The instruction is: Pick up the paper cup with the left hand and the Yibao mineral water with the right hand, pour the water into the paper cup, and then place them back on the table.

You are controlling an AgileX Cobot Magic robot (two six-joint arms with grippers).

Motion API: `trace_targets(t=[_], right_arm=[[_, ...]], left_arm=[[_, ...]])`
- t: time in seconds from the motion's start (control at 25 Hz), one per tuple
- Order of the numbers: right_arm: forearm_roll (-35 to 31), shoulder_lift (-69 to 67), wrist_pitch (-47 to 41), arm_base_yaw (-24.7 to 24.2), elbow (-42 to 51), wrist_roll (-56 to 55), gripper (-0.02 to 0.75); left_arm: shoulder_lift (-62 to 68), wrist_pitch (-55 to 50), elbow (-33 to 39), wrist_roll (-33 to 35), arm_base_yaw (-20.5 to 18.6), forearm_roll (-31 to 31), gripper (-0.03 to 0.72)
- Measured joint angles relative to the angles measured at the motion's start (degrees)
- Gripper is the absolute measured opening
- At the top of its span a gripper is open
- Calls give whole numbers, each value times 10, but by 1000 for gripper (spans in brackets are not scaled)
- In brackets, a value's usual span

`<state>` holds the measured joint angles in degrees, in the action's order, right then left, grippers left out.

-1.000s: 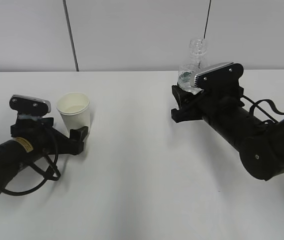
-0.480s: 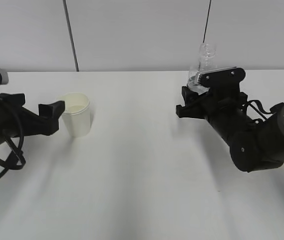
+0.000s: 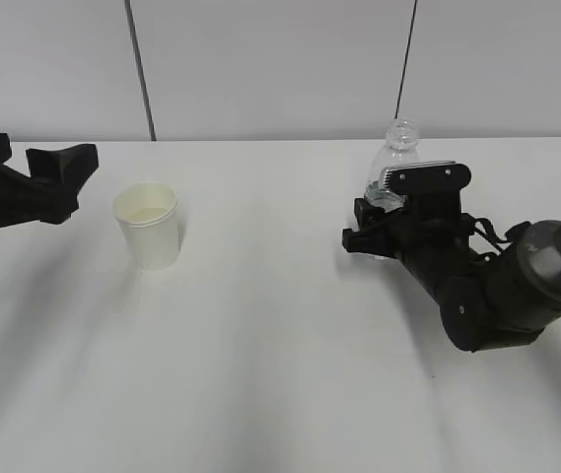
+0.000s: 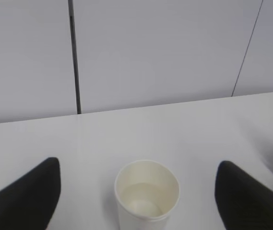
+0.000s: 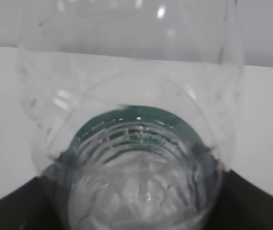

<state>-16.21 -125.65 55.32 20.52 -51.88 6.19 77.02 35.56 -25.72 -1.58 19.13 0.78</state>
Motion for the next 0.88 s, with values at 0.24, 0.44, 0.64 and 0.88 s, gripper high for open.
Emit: trace_targets(t=[0.24,0.44,0.64,0.88], right_arm=[[0,-2,2,0,-1,-7,473],[0,-11,6,0,-1,-7,477],[1,-13,10,0,-2,-7,484],[5,-14,13,0,-3,-7,631]], left_arm=[[-6,-39,-5,0,0,1,590],[-6,-43,-5,0,0,1,590],[-6,-43,-5,0,0,2,589],[-6,-44,-5,0,0,2,589]])
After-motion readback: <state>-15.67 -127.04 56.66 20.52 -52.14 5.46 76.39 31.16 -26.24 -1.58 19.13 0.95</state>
